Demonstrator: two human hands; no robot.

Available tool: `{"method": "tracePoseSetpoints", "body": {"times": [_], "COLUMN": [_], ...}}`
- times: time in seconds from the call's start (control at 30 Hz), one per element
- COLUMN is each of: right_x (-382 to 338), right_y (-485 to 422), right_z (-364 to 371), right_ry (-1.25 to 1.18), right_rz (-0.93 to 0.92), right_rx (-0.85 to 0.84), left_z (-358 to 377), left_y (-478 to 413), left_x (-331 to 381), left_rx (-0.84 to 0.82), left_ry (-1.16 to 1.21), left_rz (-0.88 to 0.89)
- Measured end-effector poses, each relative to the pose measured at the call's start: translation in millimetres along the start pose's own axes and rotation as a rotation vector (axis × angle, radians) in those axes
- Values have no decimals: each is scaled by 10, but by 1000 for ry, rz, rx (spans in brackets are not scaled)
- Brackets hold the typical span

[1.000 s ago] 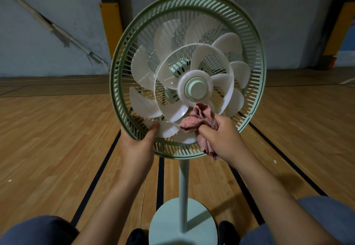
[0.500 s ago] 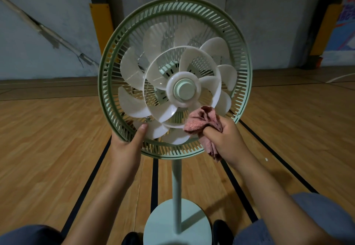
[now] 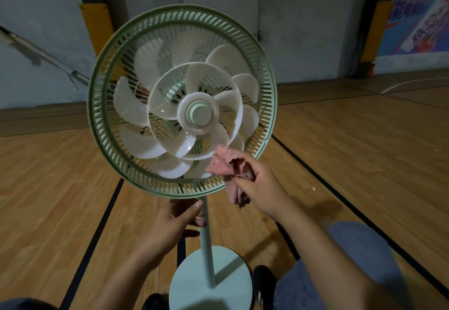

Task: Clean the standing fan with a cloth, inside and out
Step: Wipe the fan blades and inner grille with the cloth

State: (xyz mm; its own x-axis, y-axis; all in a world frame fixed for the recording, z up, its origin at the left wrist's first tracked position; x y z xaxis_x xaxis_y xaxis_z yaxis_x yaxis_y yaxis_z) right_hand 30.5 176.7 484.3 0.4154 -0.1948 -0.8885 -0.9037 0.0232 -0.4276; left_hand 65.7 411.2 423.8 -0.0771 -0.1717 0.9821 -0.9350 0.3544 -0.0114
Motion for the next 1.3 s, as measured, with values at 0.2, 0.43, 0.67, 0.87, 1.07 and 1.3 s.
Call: {"method": "tracePoseSetpoints", "body": {"times": [0.2,0.43,0.67,0.87,1.07,1.3], "right_x": [-67,-292,-440,-463,-318,-50], "right_y": [308,750,1195,1526,1962,2342], "right_z": [-122,-332,-639,-979,-1398,-1794], "right_ry": [133,365,316,79,-338,-215], "right_rz": [19,-44,-57,-57,133,228], "right_rx": [-76,-120,4,177,318,586], "left_z": [325,744,1061,1448,2017,2778], "left_y": [106,218,232,239,262,293], "left_x": [127,645,1081,1293,1426,1379], "left_rx": [-112,-300,-335,-414,-565,-658], "left_ry": [145,280,147,57,65,-109], "left_rz": [-101,-45,38,45,28,-59]}}
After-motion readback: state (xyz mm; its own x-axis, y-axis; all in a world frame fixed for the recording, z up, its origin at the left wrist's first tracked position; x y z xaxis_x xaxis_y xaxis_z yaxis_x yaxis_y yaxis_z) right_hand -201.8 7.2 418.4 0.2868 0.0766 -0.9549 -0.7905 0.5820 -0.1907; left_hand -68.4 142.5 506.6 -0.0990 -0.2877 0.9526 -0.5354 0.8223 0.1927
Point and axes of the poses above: each hand's wrist, its own y-axis away from the middle knuckle, its own z-axis out of the palm, x = y × z, the point moved 2 cm from there along -y, towards the middle knuckle, and after that the axes turned 1 degree about -z, right-handed, at the moved point
